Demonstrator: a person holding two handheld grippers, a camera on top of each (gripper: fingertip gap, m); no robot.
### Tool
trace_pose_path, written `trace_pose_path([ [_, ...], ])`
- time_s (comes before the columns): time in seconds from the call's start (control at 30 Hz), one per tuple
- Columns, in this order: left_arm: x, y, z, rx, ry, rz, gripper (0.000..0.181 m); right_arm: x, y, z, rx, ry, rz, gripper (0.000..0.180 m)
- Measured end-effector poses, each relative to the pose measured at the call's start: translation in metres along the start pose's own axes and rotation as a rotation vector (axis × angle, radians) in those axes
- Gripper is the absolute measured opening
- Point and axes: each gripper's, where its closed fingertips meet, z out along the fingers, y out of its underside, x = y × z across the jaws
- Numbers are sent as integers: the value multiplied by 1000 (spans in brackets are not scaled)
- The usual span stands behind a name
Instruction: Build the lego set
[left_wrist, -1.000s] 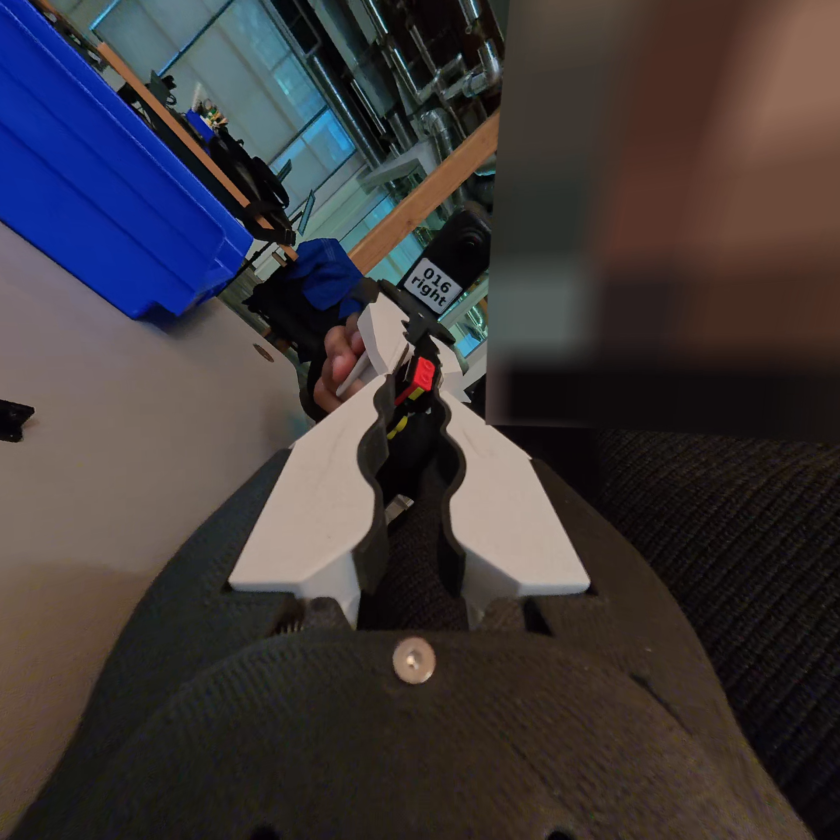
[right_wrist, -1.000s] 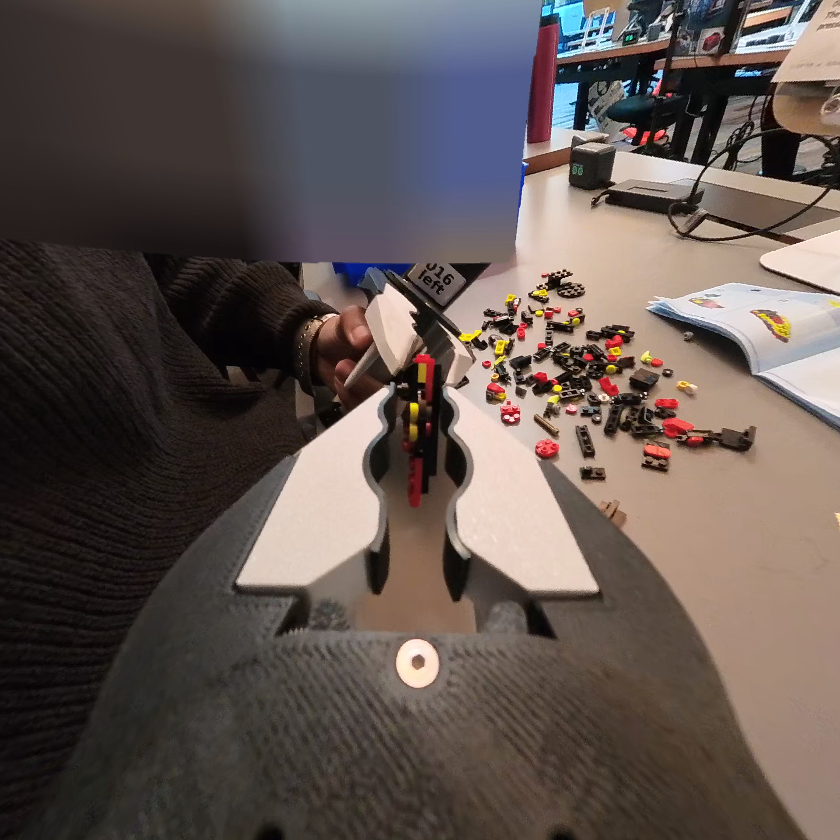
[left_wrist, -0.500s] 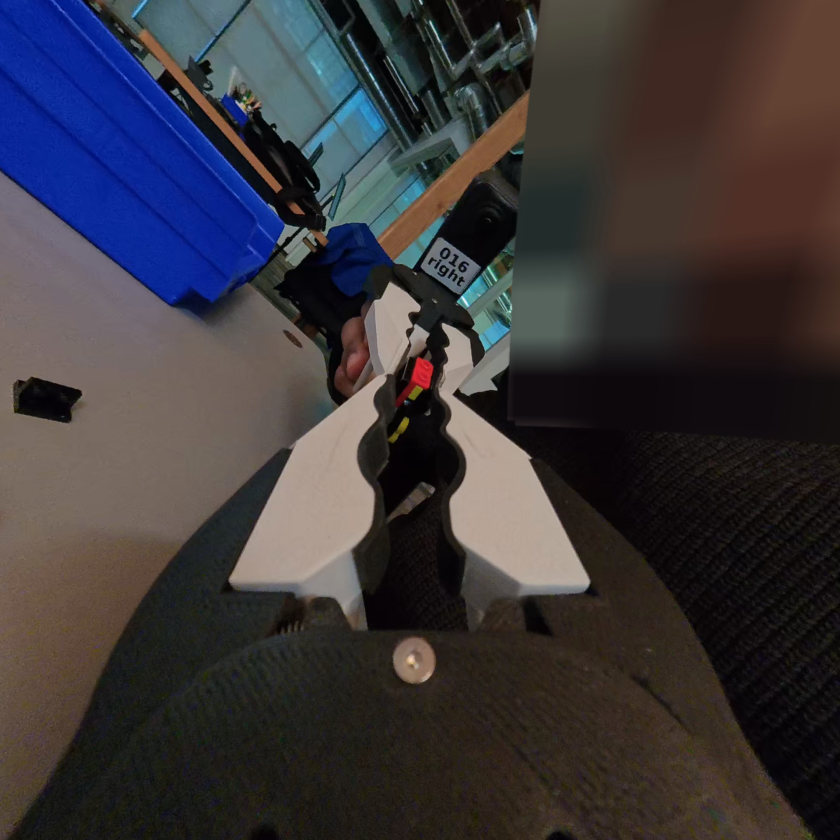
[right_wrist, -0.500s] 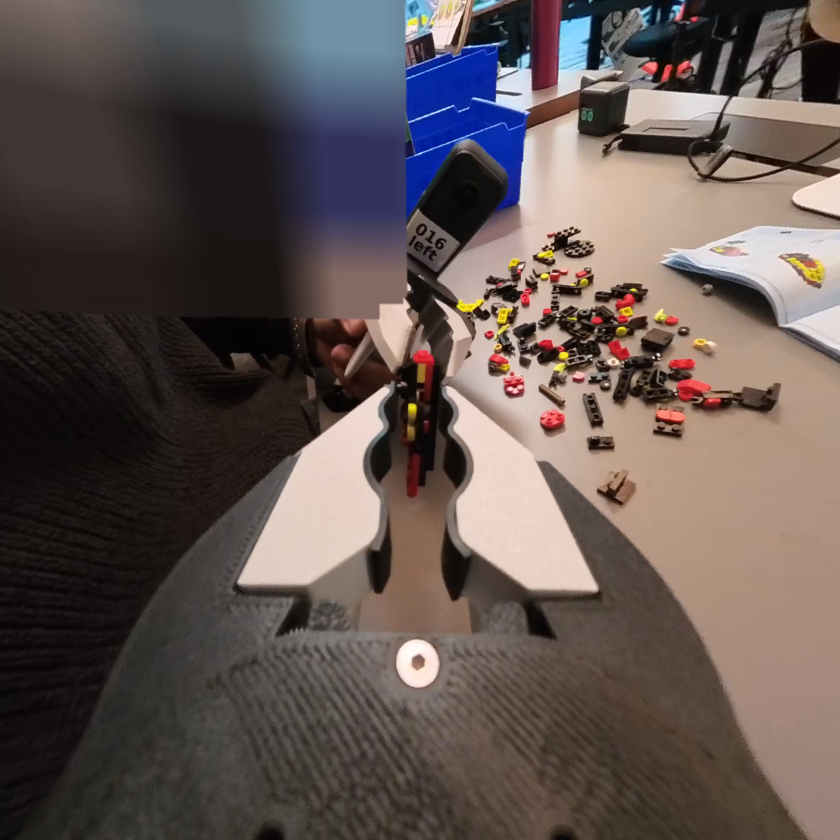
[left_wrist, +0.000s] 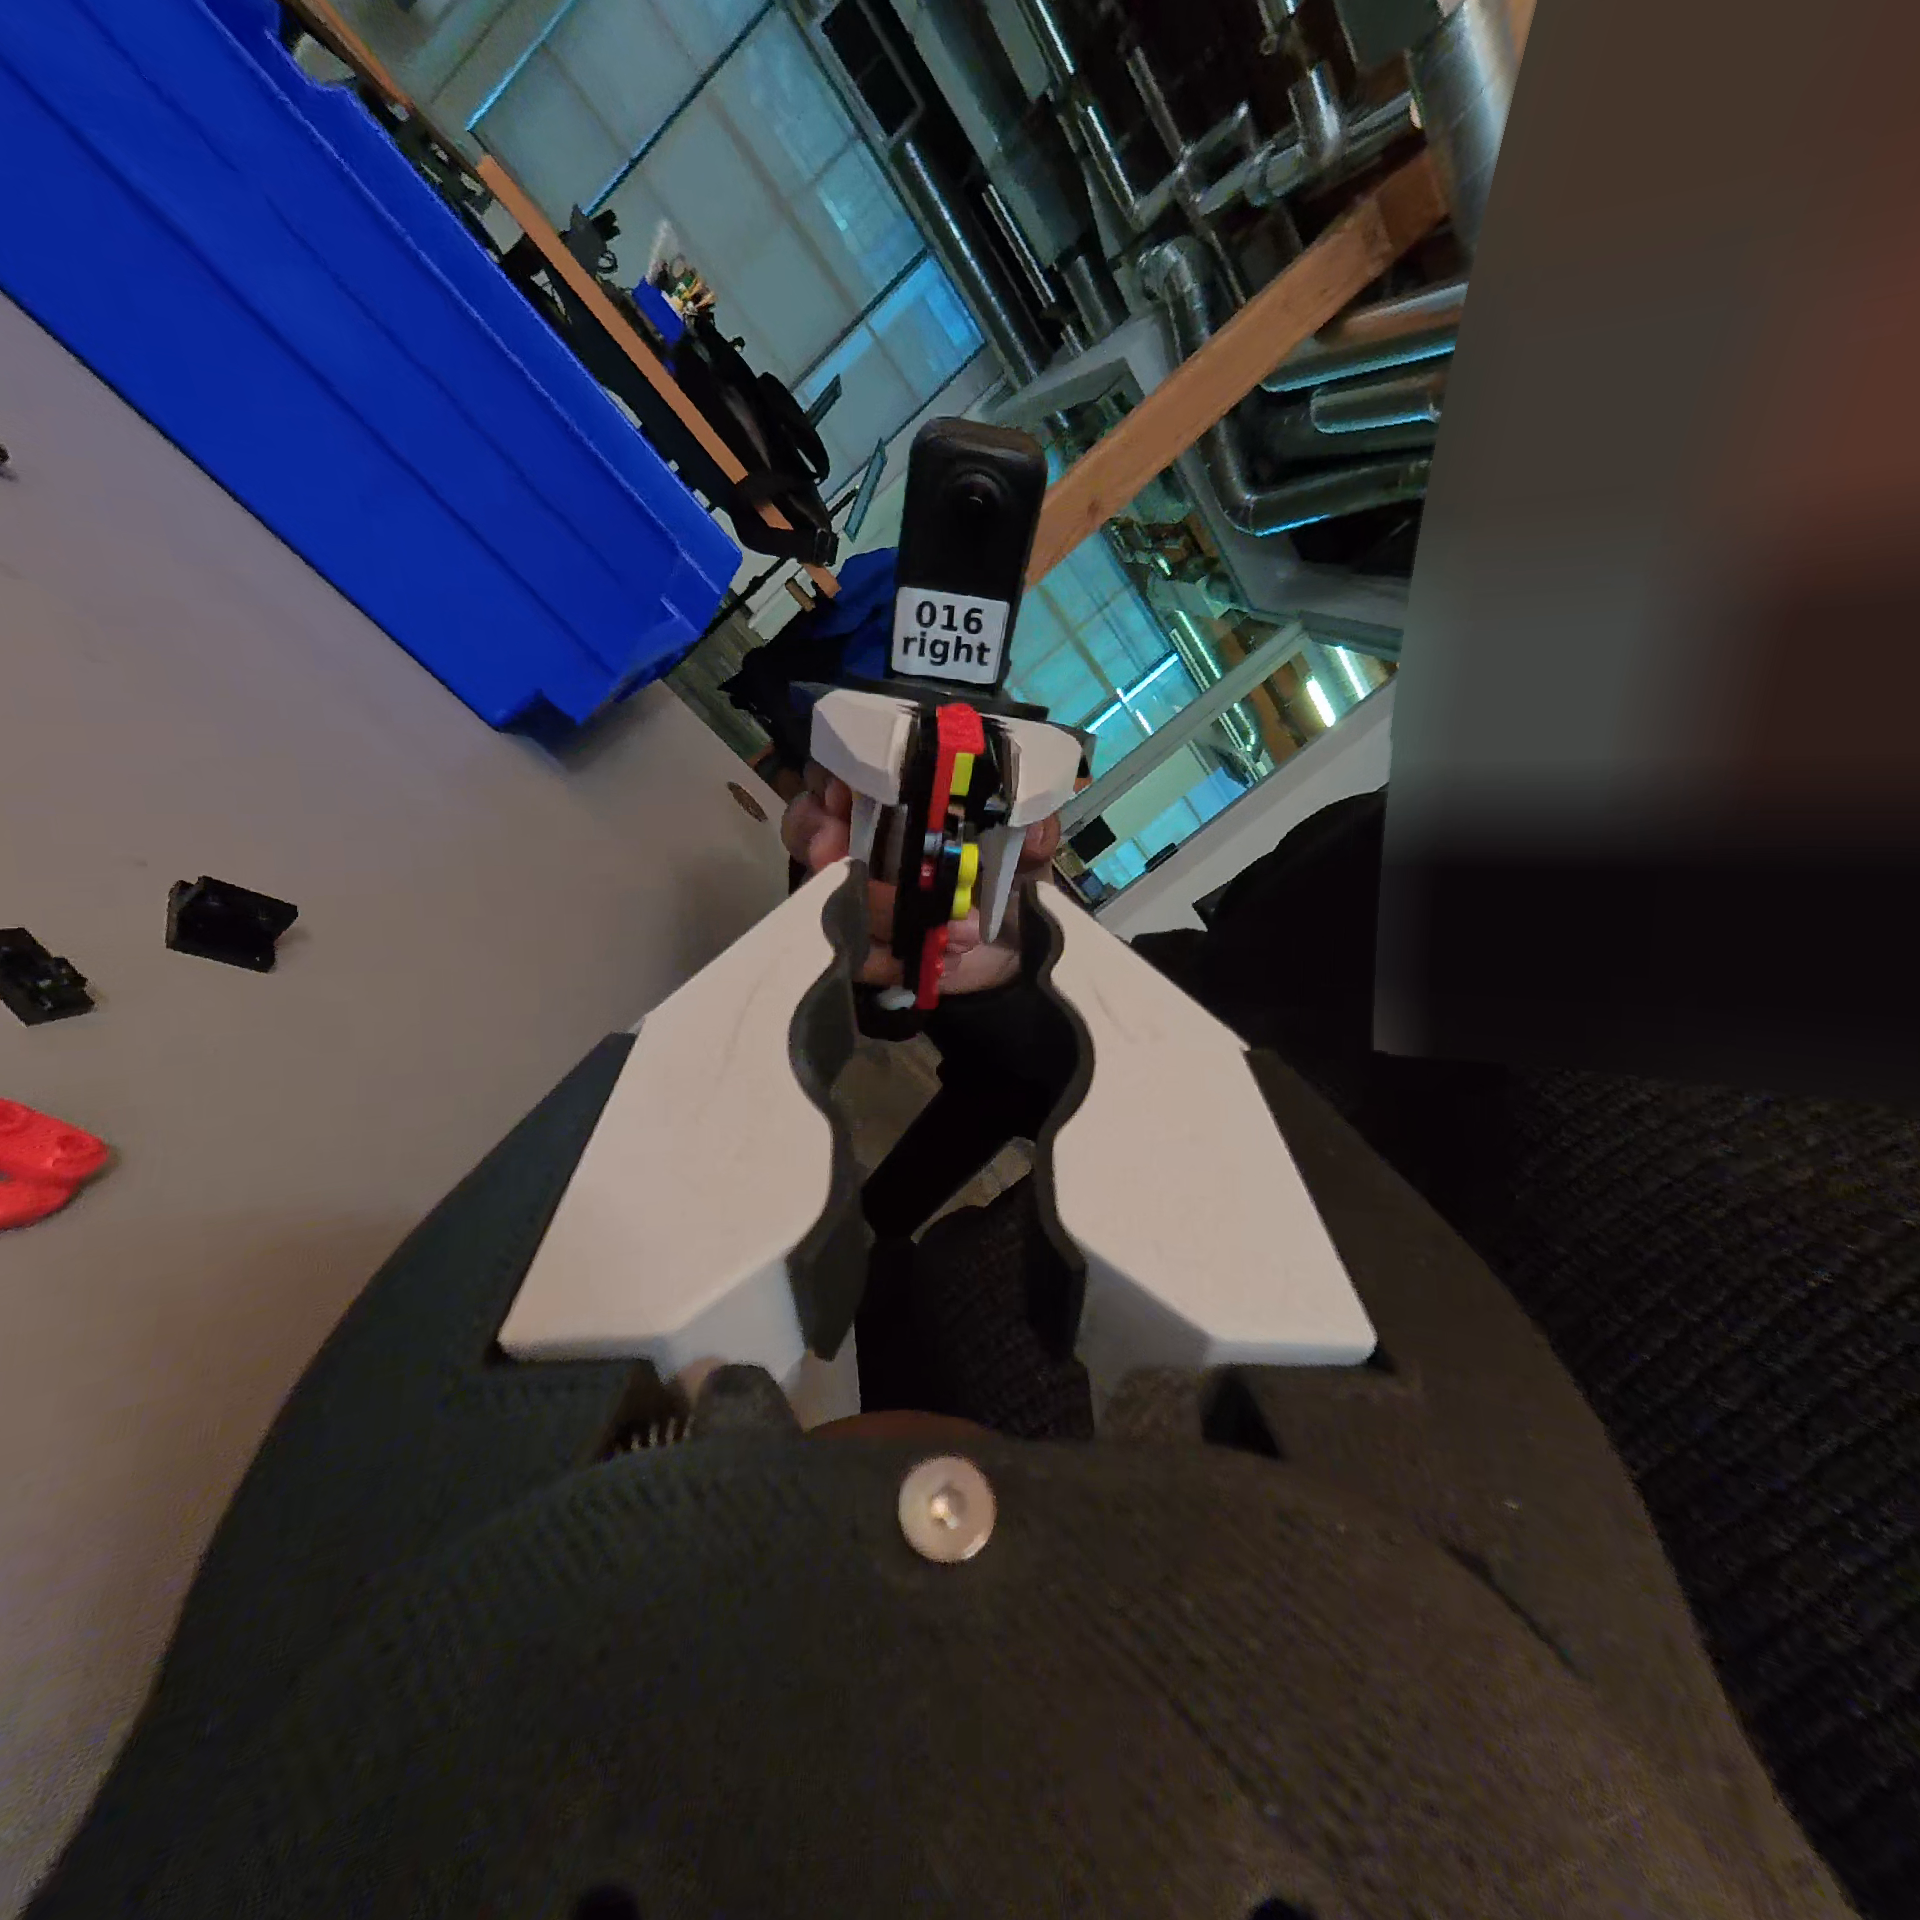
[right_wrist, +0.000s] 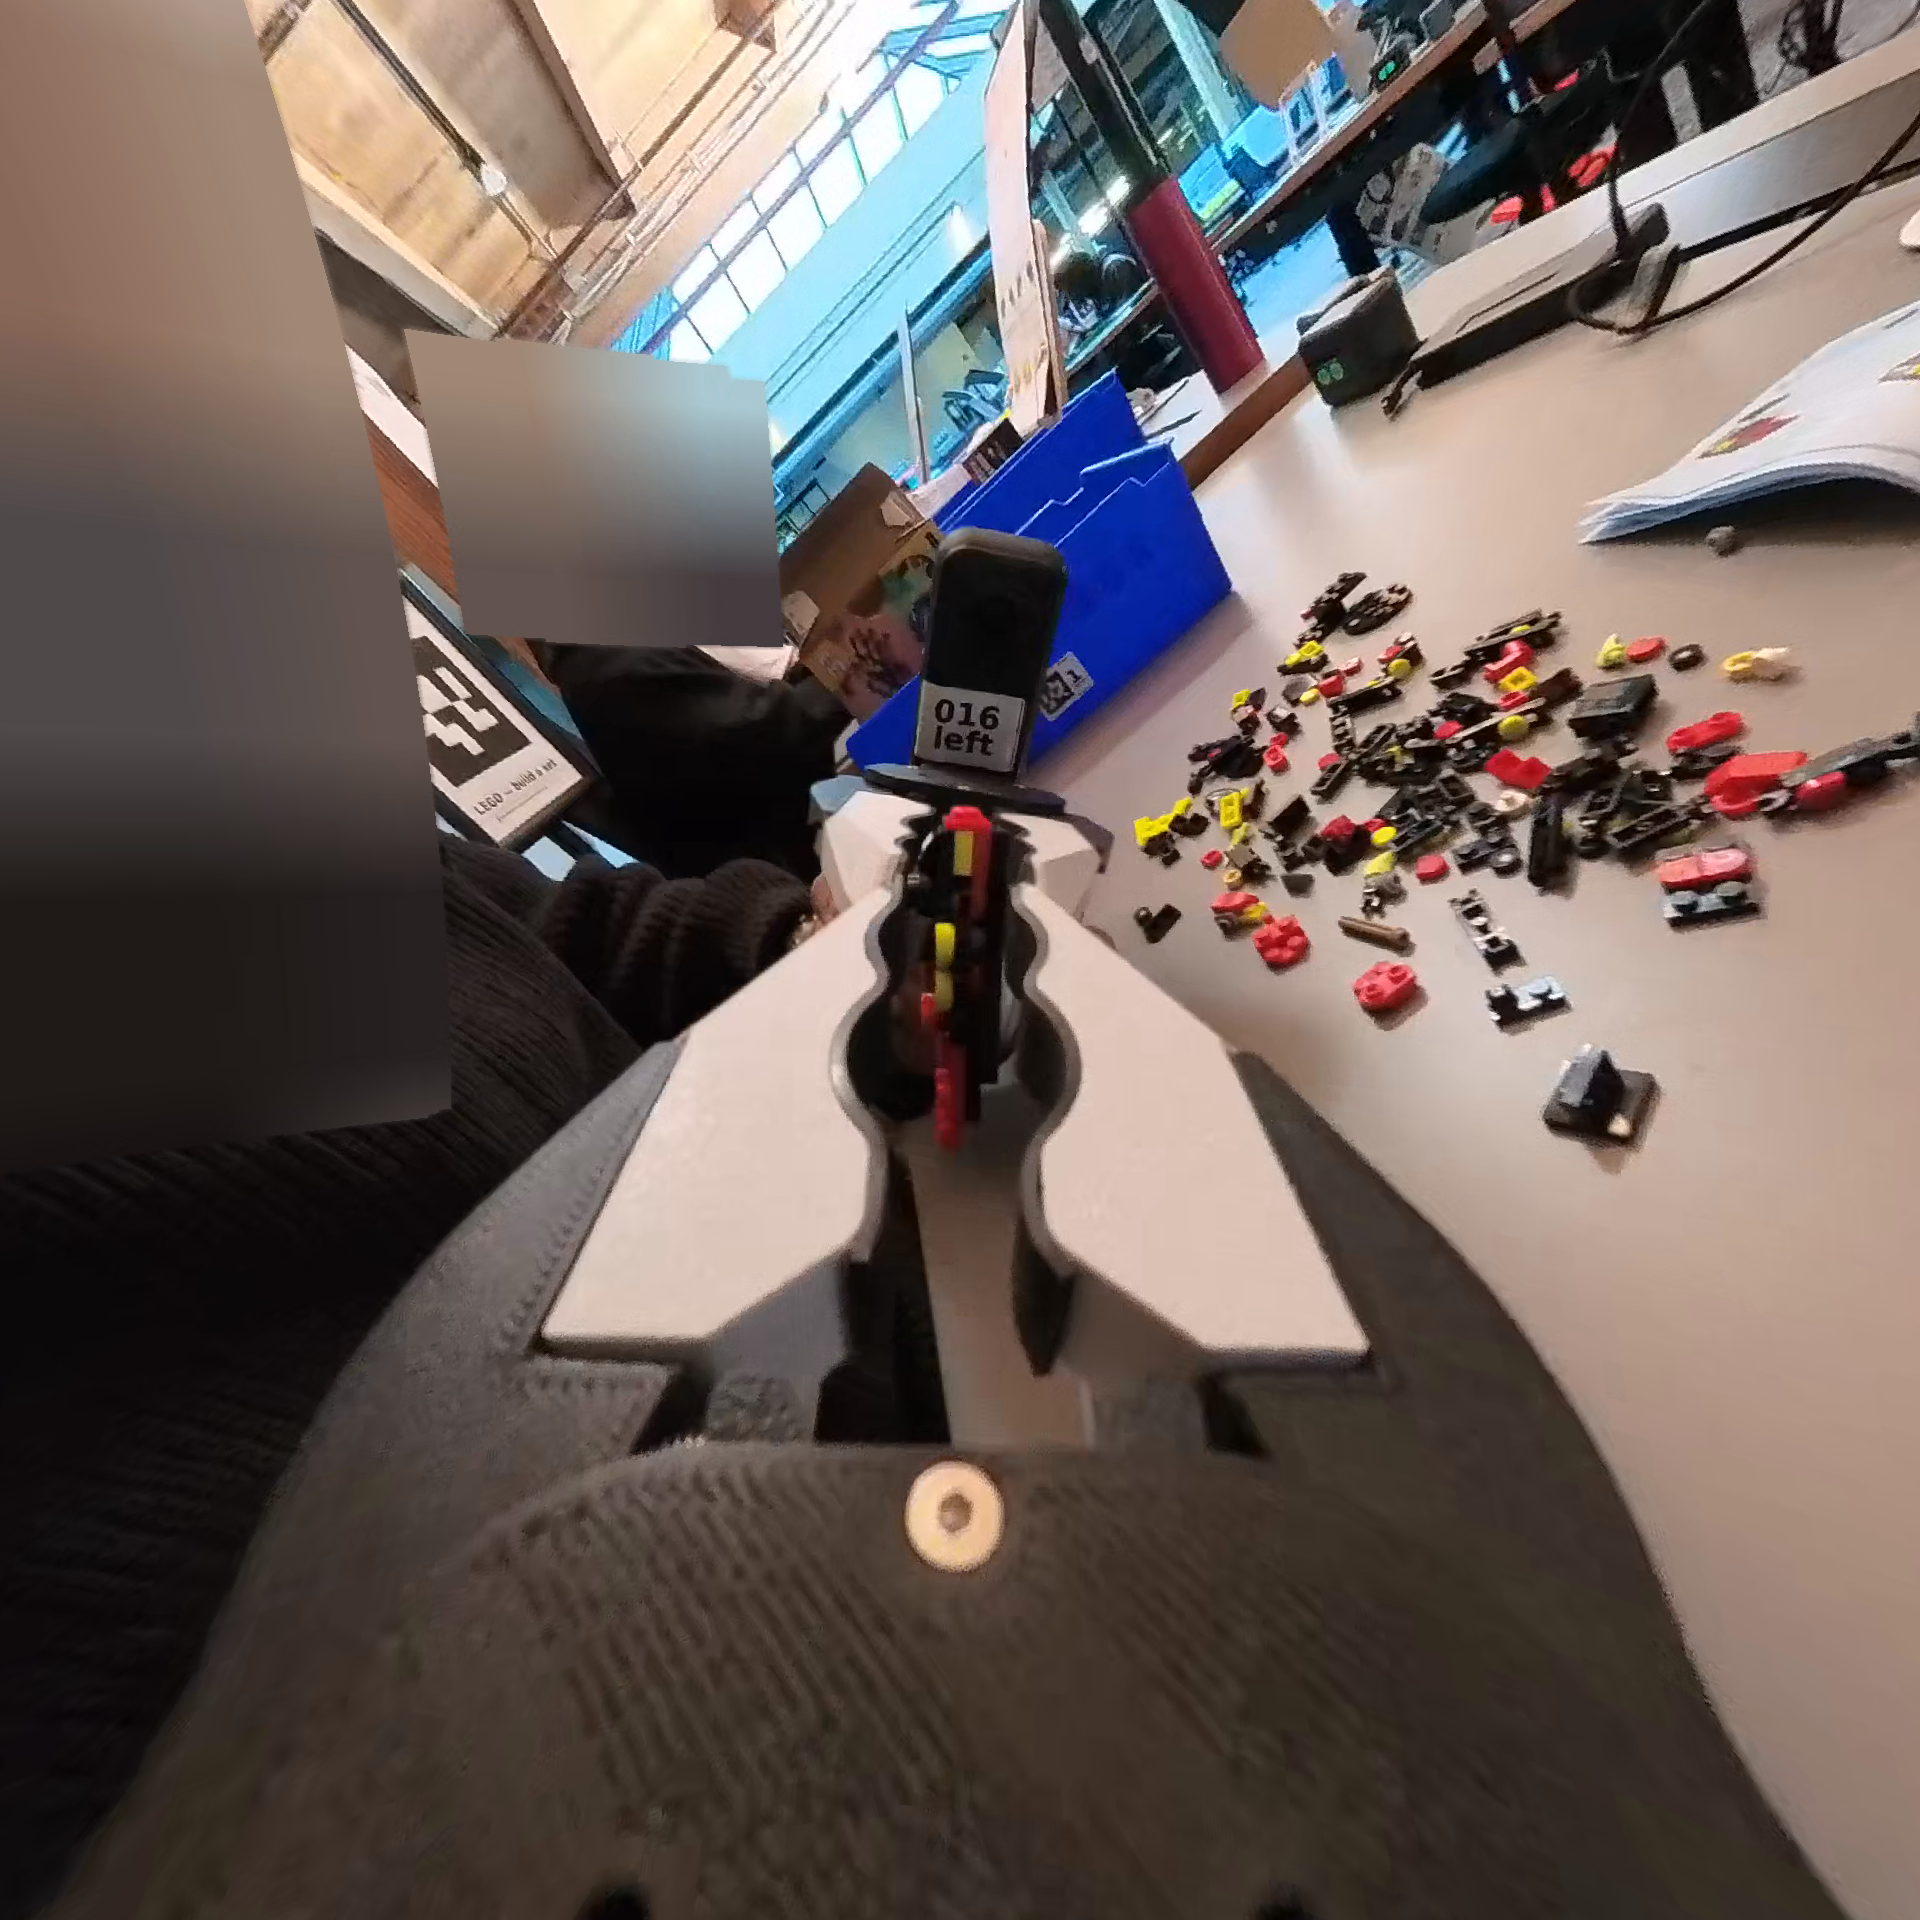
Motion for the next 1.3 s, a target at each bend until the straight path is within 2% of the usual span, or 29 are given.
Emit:
trace_pose_path([
  [0.17, 3, -3, -1, 16, -6, 0, 12, -3, 1, 7, 9, -17, 7, 15],
  [0.4, 9, -13, -10, 28, -13, 30, 11, -6, 6, 7, -20, -64, 44, 16],
  [0.6, 17, -15, -15, 7, -47, 171, 11, -8, 3, 6, -17, -60, -23, 30],
  [0.77, 18, -5, -13, -79, -119, 357, 11, -14, 3, 6, -19, -85, -50, 38],
  [1.1, 27, 3, -10, -116, -98, 434, 11, -22, 17, 11, -107, -57, -270, 22],
  [1.3, 26, 6, -8, -135, -104, 461, 11, -26, 20, 13, -123, -62, -306, 22],
])
